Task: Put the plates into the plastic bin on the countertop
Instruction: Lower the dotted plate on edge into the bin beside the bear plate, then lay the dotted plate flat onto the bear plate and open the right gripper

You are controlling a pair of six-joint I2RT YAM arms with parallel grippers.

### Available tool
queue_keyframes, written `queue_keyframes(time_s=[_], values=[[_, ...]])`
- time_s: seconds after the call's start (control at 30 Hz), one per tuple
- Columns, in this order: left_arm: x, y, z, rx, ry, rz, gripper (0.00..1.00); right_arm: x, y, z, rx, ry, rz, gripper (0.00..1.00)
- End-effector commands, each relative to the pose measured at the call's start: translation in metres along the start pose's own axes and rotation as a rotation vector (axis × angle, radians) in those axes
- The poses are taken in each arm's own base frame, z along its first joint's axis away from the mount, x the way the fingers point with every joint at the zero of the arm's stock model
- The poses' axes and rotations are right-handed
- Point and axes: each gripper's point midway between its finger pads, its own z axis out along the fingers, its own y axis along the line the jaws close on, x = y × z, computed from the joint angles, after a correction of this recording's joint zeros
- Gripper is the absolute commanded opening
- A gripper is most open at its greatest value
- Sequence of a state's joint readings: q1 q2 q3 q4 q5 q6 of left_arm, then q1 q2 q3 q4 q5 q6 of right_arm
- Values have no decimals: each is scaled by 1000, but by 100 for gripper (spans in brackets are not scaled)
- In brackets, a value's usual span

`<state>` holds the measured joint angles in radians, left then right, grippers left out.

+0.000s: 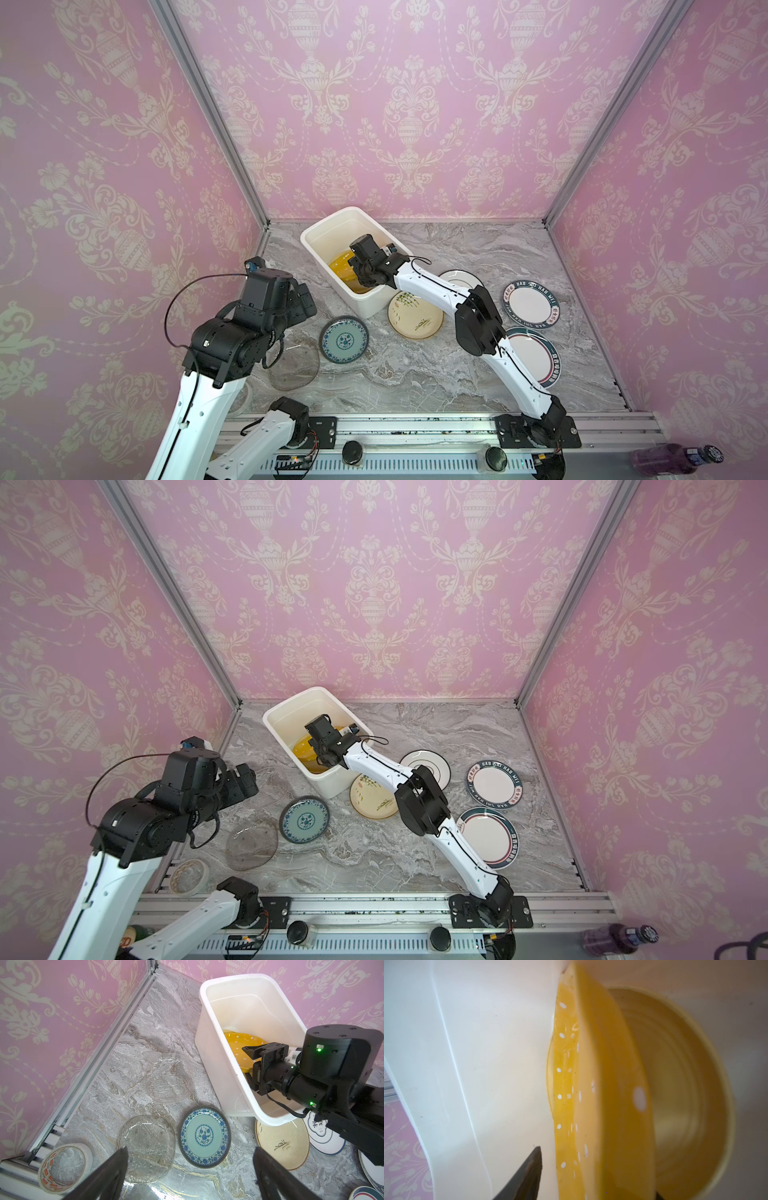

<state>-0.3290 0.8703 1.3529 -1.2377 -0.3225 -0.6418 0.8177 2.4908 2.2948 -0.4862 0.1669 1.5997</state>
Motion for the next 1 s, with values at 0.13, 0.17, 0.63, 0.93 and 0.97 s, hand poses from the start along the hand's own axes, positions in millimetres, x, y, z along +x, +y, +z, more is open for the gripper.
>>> queue_keyframes(time_s=[0.13, 0.17, 0.63, 0.93, 0.97], values=[[0, 13, -3, -55, -13, 34, 96, -3, -11, -2, 78, -5, 10, 67], [0, 13, -2, -57, -12, 33, 96, -2, -13, -2, 85, -5, 9, 69], [1, 12, 6, -80, 6, 64, 97, 1, -42, 19, 175, 24, -1, 86], [-2, 10, 9, -86, 4, 75, 97, -7, -39, 13, 188, -13, 13, 100], [-3, 10, 9, -87, 3, 74, 97, -8, -37, 11, 188, -17, 14, 100]])
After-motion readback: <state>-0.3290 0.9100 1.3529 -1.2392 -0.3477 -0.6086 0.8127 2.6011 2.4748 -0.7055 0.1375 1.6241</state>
